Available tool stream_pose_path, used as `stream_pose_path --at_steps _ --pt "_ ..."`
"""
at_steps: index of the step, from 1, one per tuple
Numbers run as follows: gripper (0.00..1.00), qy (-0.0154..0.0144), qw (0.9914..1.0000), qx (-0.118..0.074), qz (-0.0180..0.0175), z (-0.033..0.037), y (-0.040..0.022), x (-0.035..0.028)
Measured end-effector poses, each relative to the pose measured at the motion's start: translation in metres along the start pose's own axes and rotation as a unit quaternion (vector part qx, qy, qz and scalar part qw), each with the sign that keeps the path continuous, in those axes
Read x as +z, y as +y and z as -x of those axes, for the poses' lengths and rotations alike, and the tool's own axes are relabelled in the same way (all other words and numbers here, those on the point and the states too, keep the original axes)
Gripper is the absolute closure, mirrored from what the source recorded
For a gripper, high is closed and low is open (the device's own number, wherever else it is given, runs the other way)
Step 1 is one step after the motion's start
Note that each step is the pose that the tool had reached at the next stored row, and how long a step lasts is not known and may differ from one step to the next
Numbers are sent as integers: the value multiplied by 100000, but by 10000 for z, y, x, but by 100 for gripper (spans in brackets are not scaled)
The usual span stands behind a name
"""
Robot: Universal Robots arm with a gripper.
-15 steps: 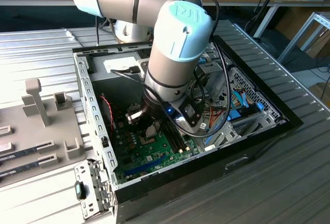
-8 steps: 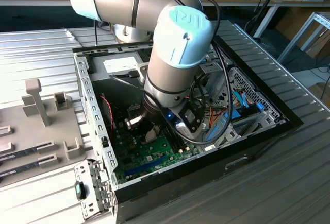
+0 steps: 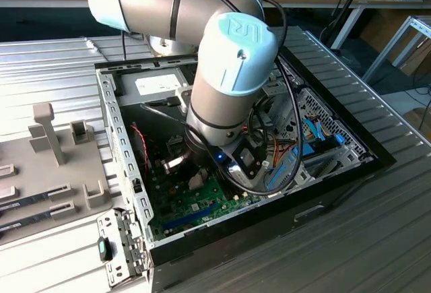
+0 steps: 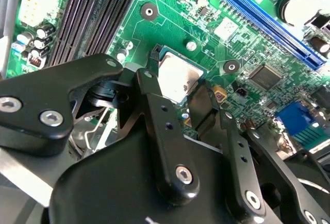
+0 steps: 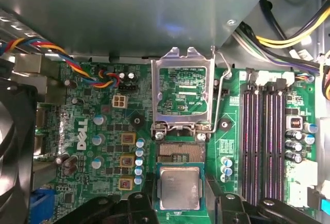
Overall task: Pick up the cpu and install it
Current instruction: 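Place the cpu into insertion slot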
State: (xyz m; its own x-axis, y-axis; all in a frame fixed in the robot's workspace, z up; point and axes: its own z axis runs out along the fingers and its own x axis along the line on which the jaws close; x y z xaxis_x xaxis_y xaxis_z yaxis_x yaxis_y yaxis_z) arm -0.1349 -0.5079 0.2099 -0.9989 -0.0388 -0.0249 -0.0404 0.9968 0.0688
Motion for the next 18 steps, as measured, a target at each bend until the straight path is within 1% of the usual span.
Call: stream_pose_path --at_steps 2,3,6,10,13,18 --pt "53 1 100000 3 -2 -1 0 16" --pt "53 3 100000 15 -7 -1 15 29" --pt "53 -11 100000 198 -2 0 49 40" --pt "53 -62 99995 997 -30 1 75 49" --pt "53 -73 99995 1021 -22 3 106 59" --pt "53 -68 99995 991 -24 2 109 77"
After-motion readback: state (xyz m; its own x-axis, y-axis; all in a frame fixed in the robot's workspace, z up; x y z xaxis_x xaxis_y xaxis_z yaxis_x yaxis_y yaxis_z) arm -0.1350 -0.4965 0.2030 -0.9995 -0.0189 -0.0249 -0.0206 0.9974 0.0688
